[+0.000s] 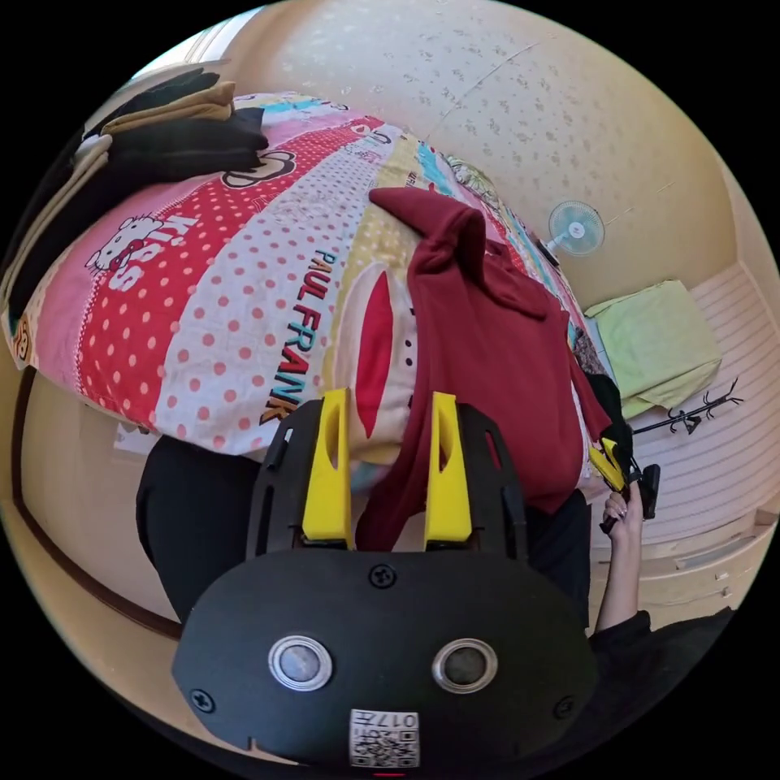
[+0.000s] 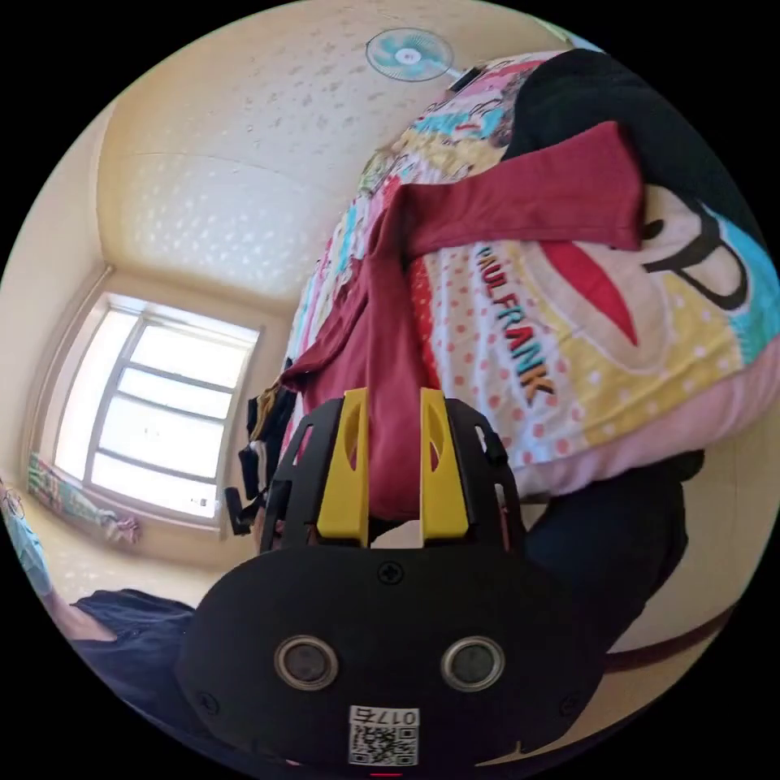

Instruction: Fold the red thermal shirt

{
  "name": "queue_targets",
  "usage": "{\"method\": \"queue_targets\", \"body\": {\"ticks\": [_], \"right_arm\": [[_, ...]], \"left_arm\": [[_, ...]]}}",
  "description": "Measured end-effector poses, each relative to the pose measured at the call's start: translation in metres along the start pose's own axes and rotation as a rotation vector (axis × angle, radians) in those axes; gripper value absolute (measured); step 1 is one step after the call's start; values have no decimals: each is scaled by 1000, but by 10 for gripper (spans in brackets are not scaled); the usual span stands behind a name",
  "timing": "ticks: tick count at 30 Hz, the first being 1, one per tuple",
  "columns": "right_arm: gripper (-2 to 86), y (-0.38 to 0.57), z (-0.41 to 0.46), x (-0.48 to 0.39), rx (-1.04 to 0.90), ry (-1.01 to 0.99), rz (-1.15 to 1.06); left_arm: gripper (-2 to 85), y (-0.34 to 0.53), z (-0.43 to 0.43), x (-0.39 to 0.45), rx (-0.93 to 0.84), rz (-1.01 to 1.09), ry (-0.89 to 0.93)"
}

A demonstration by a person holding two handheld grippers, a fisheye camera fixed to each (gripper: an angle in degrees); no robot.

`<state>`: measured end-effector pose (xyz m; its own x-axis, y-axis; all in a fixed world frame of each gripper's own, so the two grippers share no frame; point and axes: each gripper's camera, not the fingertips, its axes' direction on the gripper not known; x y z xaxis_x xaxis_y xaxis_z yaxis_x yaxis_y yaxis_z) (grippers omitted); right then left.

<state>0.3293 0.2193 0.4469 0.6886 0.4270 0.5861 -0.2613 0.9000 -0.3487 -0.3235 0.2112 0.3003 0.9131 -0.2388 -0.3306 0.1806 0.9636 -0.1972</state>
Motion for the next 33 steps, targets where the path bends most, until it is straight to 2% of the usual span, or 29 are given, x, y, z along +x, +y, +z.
{"method": "queue_targets", "body": {"ticks": [1,5,10,13,15,18,21,23,26,28,30,33], "right_arm": [[137,-4,9,-1,-77,2,-35],[153,-7,17,-15,-120,26,-64],[82,-20,44,-45,-258,304,-152],[48,-33,40,-65,-411,318,-237],[40,-32,29,-79,-441,303,-306],[33,-18,17,-100,-510,320,-402],[30,11,29,-111,-658,436,-474],[29,25,41,-106,-696,496,-475],[26,26,53,-80,-672,397,-340],[23,17,49,-73,-691,255,-250],[18,8,35,-82,-654,238,-258],[15,-16,3,-108,-531,209,-317]], "left_arm": [[151,-1,2,5,1,3,-12],[146,2,18,37,-23,28,8],[111,4,43,58,-46,95,-78],[48,-20,40,60,-195,179,26],[40,-37,31,59,-301,305,114],[36,-41,16,57,-390,392,140],[38,-24,22,62,-527,477,128],[43,-12,42,58,-598,460,124],[51,1,76,45,-712,369,112],[49,3,84,48,-785,404,77],[28,-2,79,57,-849,490,-53],[25,-26,50,64,-742,515,-170]]}}
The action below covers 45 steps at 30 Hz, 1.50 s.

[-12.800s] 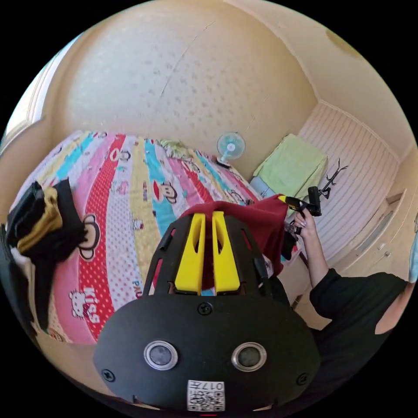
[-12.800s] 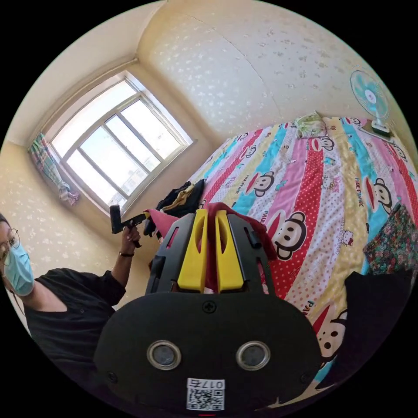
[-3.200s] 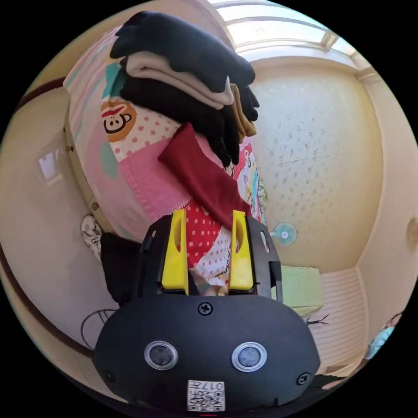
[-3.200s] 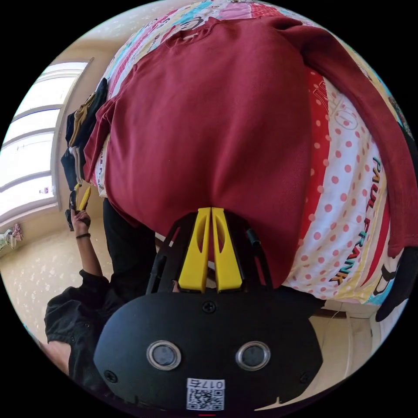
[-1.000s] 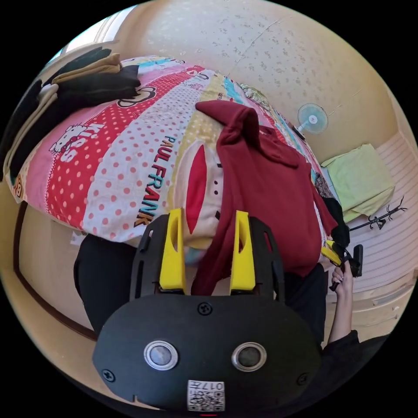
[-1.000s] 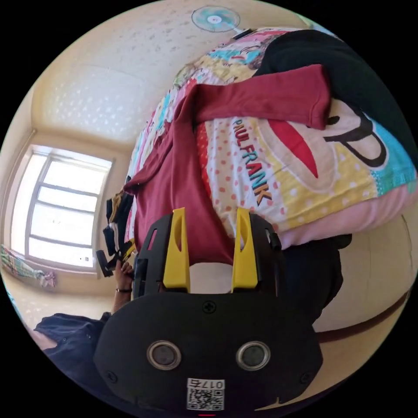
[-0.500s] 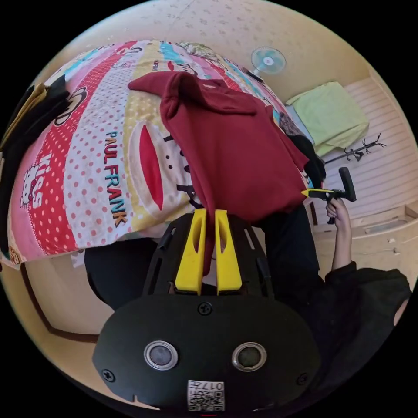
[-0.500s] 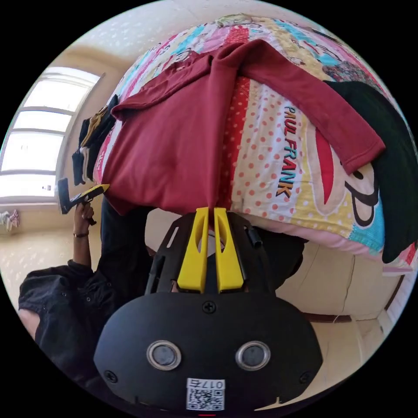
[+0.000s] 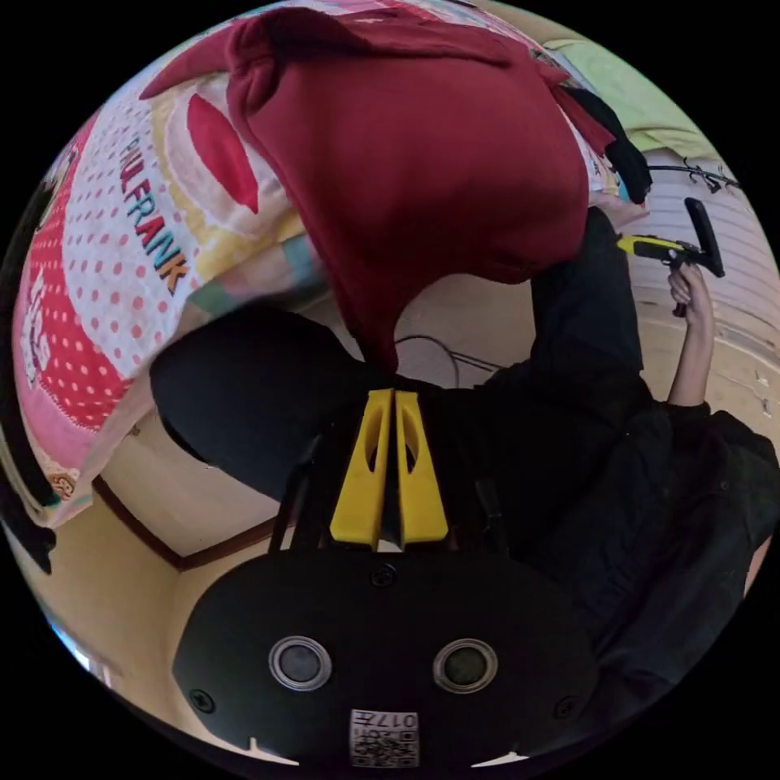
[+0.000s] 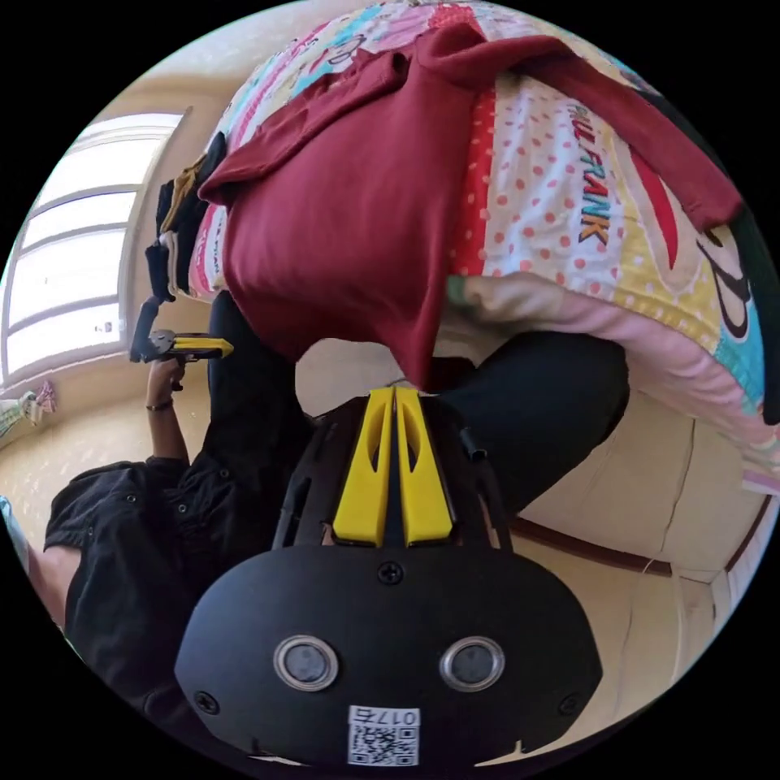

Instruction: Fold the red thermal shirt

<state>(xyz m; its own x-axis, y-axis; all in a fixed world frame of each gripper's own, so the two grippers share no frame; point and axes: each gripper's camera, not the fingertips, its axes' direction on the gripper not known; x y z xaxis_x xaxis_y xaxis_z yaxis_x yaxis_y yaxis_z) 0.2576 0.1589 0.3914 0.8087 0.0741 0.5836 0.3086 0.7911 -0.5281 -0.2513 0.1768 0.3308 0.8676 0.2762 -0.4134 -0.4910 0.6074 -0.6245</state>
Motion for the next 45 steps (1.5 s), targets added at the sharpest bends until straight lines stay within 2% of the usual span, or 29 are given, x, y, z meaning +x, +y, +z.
{"method": "queue_targets", "body": {"ticks": [1,3,6,8,11,13,15,18,21,26,29,31,33,37,39,41,43,45], "right_arm": [[16,-8,-18,-5,57,-6,-33],[22,-25,-39,-11,132,-31,-71],[45,-65,-58,-21,237,-56,-72],[61,-96,-58,-31,261,-35,-84],[83,-152,-48,-34,274,-78,-66],[97,-190,-44,-29,302,-132,-50],[102,-212,-41,-23,327,-78,-12],[112,-239,-25,-14,300,124,50],[121,-257,15,1,140,206,87],[67,-245,-5,-30,132,330,-36],[47,-225,-43,-55,229,423,-97],[44,-206,-69,-47,386,463,-48],[46,-203,-71,-18,426,418,35],[77,-218,-13,58,89,218,94],[90,-203,-7,65,139,221,68],[94,-188,-9,68,179,247,63],[99,-169,-15,73,211,209,56],[103,-149,-25,77,260,175,39]], "left_arm": [[30,0,-10,-2,38,-7,-5],[71,-2,-49,-7,266,-2,30],[72,-16,-69,-14,456,13,72],[59,-36,-59,-22,471,-22,51],[66,-71,-7,-46,370,-134,63],[75,-51,1,-54,514,-170,87],[70,-17,13,-65,665,-217,158],[51,19,32,-77,839,-277,248],[36,21,28,-86,789,-239,246],[25,36,28,-94,792,-210,260],[27,48,24,-93,803,-205,236],[31,56,23,-93,825,-216,228],[42,69,19,-91,868,-247,203],[112,84,-8,-82,934,-325,59],[165,73,-29,-76,914,-315,-84],[167,52,-36,-77,860,-291,-151],[162,23,-28,-86,762,-293,-204],[117,-6,-11,-100,620,-247,-187]]}}
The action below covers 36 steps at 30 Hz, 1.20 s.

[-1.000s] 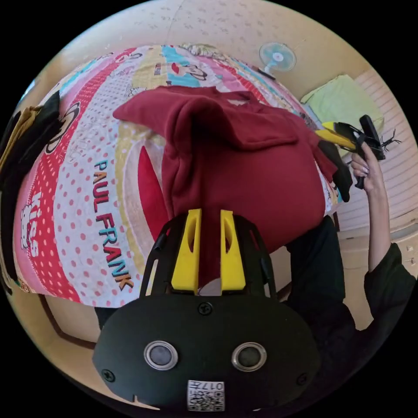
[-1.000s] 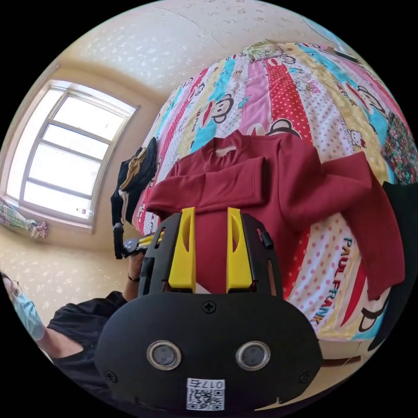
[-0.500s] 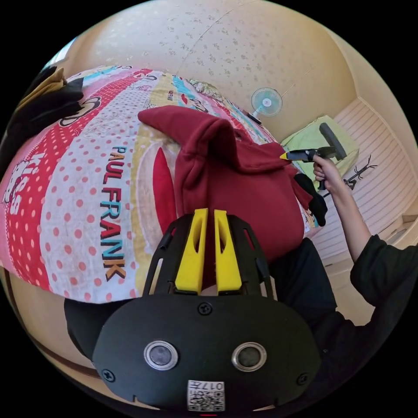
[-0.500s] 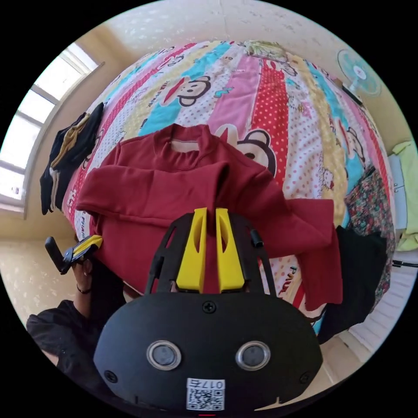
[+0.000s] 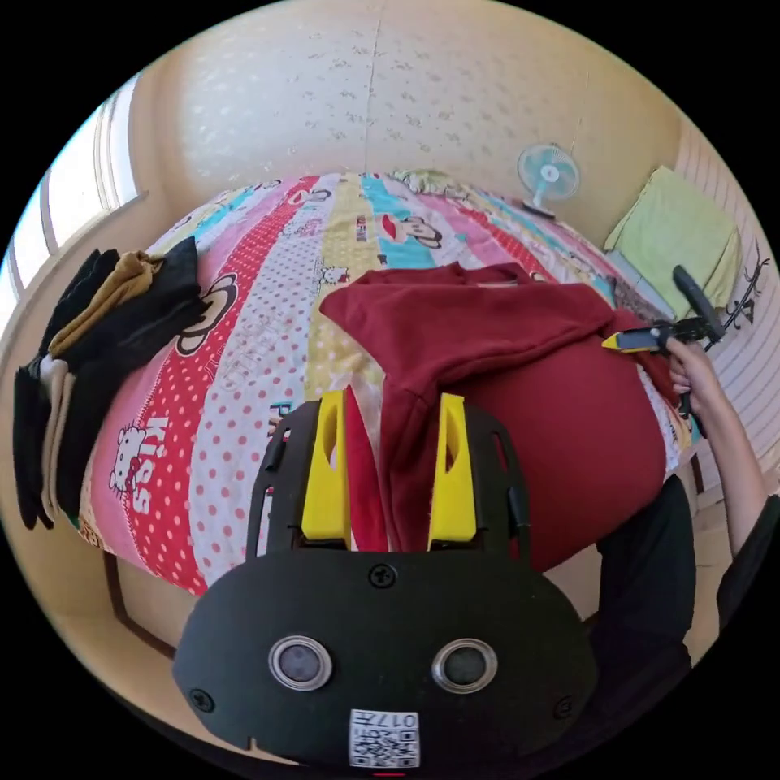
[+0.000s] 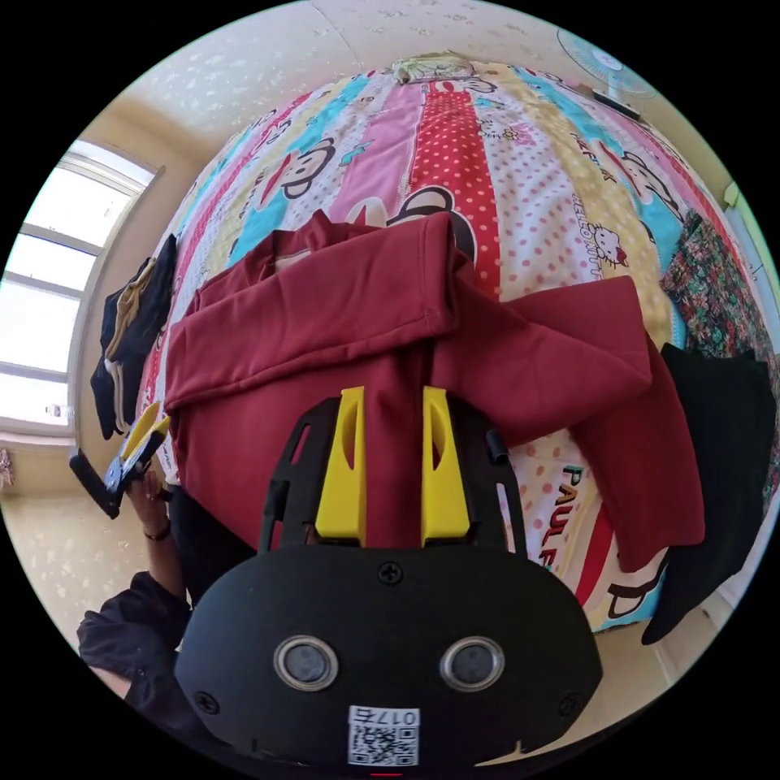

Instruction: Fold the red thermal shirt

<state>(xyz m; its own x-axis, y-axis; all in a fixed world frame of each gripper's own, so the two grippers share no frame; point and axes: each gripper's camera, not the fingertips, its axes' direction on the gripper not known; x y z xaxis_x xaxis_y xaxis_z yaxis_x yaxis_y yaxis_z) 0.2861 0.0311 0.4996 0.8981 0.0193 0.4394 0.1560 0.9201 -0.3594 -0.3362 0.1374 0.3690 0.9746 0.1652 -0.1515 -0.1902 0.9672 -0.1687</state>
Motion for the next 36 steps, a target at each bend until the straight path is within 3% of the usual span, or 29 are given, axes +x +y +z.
{"method": "queue_targets", "body": {"ticks": [5,12,16,20,24,30,33,36], "right_arm": [[93,70,-56,62,169,-148,73],[128,225,-56,256,436,-552,590],[121,277,-40,293,513,-596,672],[111,290,-20,289,540,-600,659],[86,285,-7,297,554,-602,715],[112,285,-8,300,644,-566,874],[118,292,0,292,711,-613,944],[109,286,4,282,715,-537,951]], "left_arm": [[52,44,-22,-67,197,-243,305],[54,88,-1,-107,249,-403,553],[72,98,-21,-96,260,-354,483],[106,120,-64,-43,296,-213,197],[99,138,-75,8,372,-45,268],[107,135,-33,44,230,51,350],[120,138,-32,52,255,75,325],[114,141,-31,57,261,83,299]]}}
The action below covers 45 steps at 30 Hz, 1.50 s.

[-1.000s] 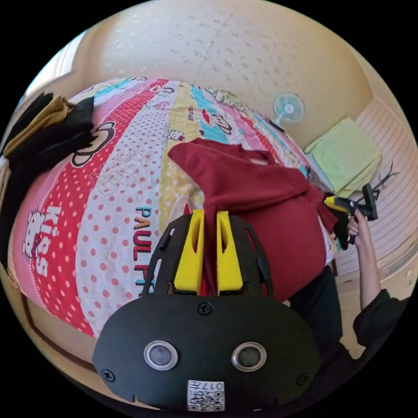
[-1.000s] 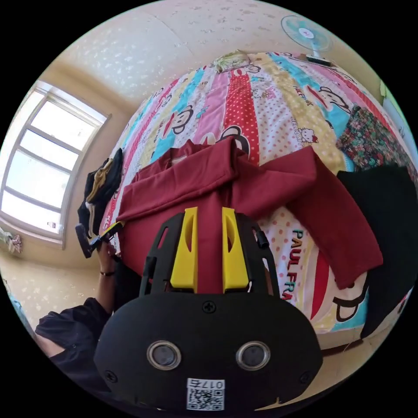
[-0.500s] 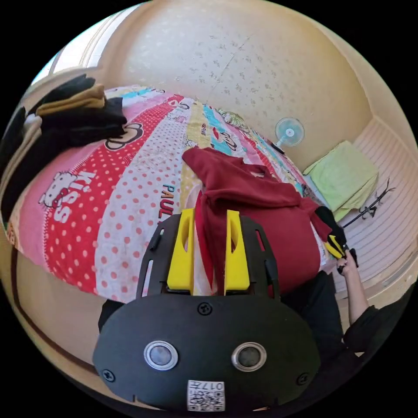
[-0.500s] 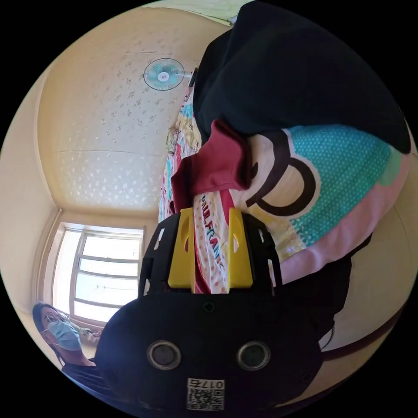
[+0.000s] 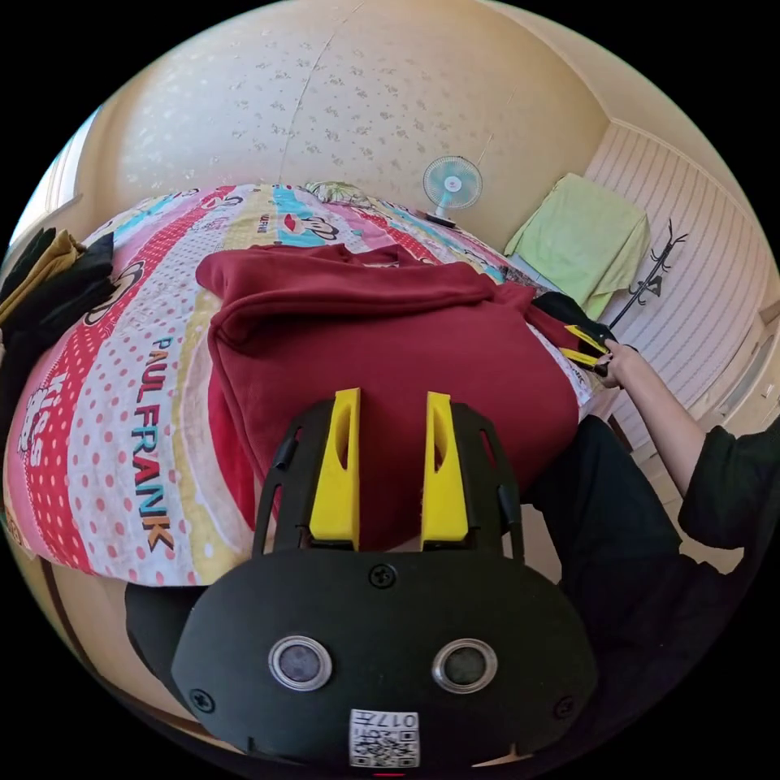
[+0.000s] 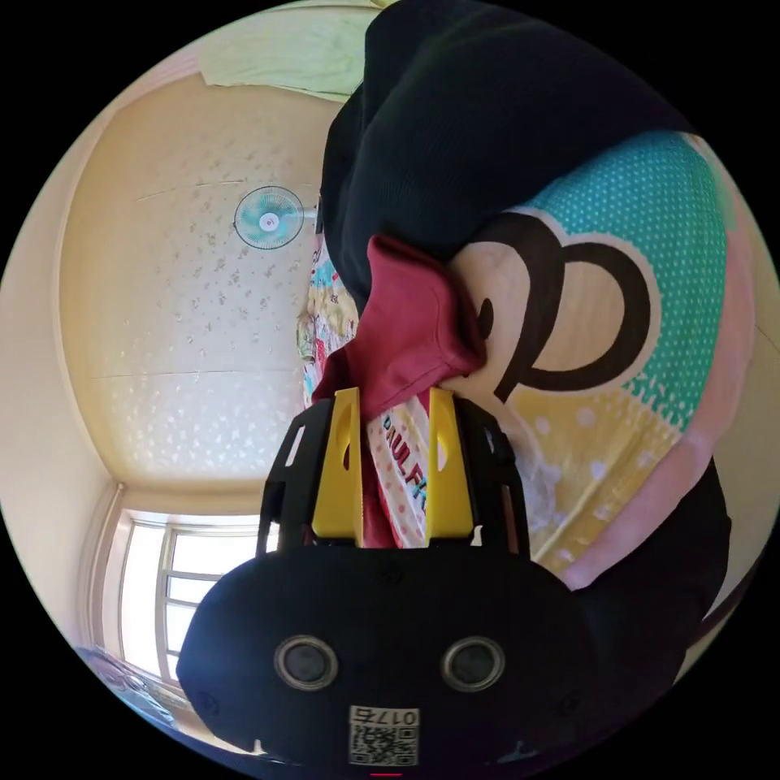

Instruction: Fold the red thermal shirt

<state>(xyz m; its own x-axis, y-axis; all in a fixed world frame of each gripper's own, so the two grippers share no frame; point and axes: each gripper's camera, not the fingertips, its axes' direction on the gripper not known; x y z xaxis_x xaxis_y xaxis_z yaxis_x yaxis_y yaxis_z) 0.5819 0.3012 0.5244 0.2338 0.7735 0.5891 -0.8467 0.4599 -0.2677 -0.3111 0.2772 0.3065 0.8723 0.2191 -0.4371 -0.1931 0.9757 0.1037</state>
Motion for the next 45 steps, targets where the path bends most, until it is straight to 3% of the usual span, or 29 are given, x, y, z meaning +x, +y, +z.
{"method": "queue_targets", "body": {"ticks": [8,11,18,21,25,30,33,36,37,40,45], "right_arm": [[57,-16,33,-15,-49,16,-97],[38,-22,19,-37,-62,-61,-195],[30,16,-41,-229,198,90,-681],[30,49,-29,-321,209,34,-885],[31,120,50,-427,-56,-143,-1152],[32,235,192,-472,-408,-289,-1272],[33,317,305,-447,-719,-230,-1320],[35,380,421,-374,-1152,2,-1193],[35,393,447,-346,-1315,-37,-1090],[37,373,455,-324,-1301,-248,-827],[51,353,416,-347,-1272,-234,-923]], "left_arm": [[106,4,1,12,6,21,-34],[105,4,1,14,4,13,-32],[94,-1,1,4,-3,-41,30],[93,-2,0,2,-4,-45,41],[91,-2,-1,1,0,-49,40],[90,-3,-2,1,5,-47,32],[88,-5,-3,-3,7,-50,38],[85,-6,-5,-8,10,-64,58],[85,-6,-5,-10,11,-66,62],[82,-9,-7,-16,9,-76,80],[78,-19,-8,-28,-7,-87,118]]}}
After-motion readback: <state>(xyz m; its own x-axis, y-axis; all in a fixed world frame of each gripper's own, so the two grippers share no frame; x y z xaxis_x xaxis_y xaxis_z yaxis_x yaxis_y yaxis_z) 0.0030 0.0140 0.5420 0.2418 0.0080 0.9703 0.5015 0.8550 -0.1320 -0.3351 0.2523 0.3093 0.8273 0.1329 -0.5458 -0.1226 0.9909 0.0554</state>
